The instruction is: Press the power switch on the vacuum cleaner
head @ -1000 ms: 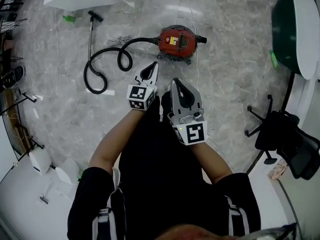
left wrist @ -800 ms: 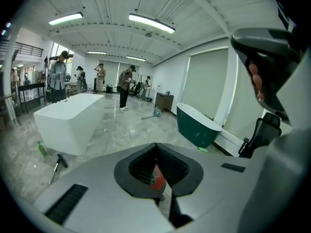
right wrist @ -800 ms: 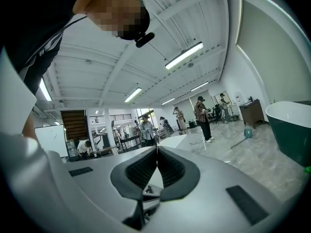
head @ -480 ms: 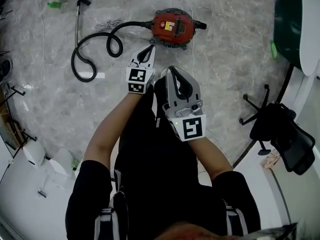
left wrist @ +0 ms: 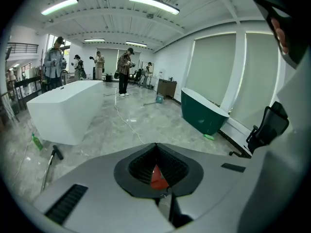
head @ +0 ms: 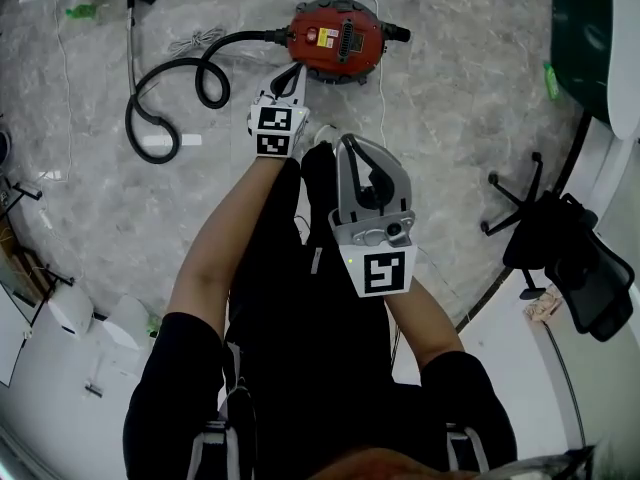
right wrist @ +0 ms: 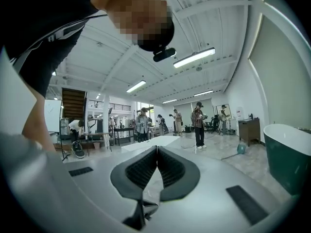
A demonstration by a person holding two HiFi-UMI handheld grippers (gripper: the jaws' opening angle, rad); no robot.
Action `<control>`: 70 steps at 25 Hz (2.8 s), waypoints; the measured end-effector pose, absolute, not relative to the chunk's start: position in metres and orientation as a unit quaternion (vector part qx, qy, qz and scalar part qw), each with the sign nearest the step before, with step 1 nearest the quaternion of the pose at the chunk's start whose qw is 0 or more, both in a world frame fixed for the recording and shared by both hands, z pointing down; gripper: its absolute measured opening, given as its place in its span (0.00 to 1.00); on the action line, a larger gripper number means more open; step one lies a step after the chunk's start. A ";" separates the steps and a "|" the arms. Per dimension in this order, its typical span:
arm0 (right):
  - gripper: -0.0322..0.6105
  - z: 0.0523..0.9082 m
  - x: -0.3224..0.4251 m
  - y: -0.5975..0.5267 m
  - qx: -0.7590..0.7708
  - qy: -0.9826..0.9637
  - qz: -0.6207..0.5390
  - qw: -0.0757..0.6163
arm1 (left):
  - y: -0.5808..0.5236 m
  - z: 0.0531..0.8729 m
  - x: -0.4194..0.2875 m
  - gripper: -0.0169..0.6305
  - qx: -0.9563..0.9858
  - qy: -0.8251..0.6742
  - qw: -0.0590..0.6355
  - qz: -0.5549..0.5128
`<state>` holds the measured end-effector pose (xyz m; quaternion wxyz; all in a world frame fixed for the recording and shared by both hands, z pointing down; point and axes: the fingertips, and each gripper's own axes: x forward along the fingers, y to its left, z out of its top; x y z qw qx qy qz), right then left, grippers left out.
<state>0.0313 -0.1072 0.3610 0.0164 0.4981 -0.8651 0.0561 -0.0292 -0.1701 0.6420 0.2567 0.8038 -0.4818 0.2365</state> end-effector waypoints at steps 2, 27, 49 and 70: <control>0.08 0.368 0.032 -0.108 0.501 -0.864 0.048 0.019 | -0.179 0.657 -0.024 0.05 0.809 -0.473 0.249 0.244; 0.08 0.443 0.093 -0.131 0.571 -0.814 0.098 0.044 | -0.209 0.795 -0.014 0.05 0.794 -0.446 0.290 0.295; 0.08 0.505 0.104 -0.141 0.592 -0.795 0.129 0.027 | -0.228 0.870 -0.025 0.05 0.777 -0.451 0.313 0.309; 0.08 0.534 0.108 -0.134 0.606 -0.781 0.146 0.041 | -0.238 0.899 -0.016 0.05 0.777 -0.437 0.343 0.296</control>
